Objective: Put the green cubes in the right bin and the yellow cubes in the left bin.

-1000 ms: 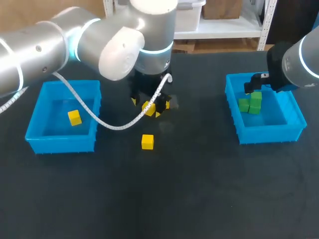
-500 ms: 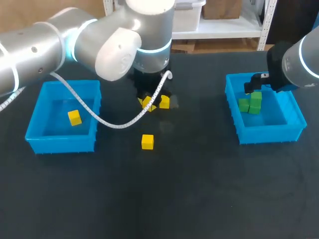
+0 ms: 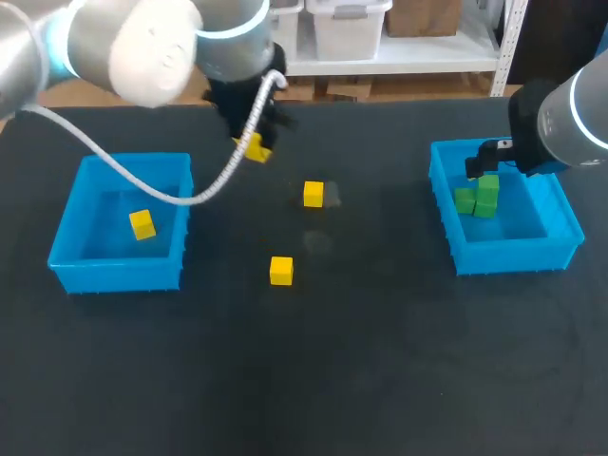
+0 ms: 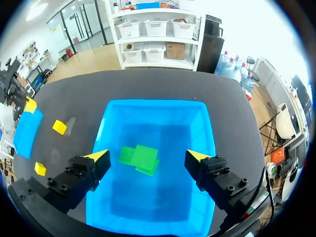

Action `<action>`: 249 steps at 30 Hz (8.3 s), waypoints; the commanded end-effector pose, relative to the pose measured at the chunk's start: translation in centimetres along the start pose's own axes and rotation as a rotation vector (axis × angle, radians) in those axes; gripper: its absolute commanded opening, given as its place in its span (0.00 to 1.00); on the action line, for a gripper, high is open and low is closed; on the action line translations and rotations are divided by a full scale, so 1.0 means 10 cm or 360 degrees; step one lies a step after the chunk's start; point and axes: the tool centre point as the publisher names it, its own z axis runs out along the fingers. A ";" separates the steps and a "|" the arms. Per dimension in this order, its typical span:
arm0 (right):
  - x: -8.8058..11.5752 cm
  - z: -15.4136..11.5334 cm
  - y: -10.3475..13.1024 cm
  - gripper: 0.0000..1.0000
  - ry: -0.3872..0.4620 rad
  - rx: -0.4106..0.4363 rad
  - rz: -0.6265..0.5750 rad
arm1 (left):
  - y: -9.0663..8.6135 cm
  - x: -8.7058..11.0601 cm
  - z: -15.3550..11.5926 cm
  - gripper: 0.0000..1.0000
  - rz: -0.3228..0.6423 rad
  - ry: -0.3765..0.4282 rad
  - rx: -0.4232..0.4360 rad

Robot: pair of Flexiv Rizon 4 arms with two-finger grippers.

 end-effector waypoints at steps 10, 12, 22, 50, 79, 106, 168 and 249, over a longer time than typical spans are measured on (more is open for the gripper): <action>0.01 0.00 0.00 1.00 -0.0009 0.0003 0.0001 | 0.91 0.45 -0.41 0.00 -0.0260 -0.0134 -0.0058; 0.01 0.00 0.00 1.00 -0.0009 0.0003 0.0001 | 1.01 0.54 -0.42 0.00 -0.0306 -0.0133 -0.0059; 0.01 0.00 0.00 1.00 -0.0009 0.0003 0.0001 | 1.30 0.99 -0.33 0.00 -0.0421 -0.0052 -0.0101; 0.01 0.00 0.00 1.00 -0.0009 0.0003 0.0001 | 1.21 0.78 -0.27 1.00 -0.0116 0.0041 -0.0025; 0.01 0.00 0.00 1.00 -0.0009 0.0003 0.0001 | -0.23 -0.15 0.00 1.00 0.1350 0.0110 0.0316; 0.01 0.00 0.00 1.00 -0.0009 0.0003 0.0001 | -0.80 -0.14 0.65 1.00 0.1905 0.0272 0.0247; 0.01 0.00 0.00 1.00 -0.0009 0.0003 0.0001 | 0.57 -0.32 -0.32 0.00 0.0438 -0.0181 0.0026; 0.01 0.00 0.00 1.00 -0.0009 0.0003 0.0001 | -0.86 1.12 -0.46 1.00 0.1720 0.0223 0.0347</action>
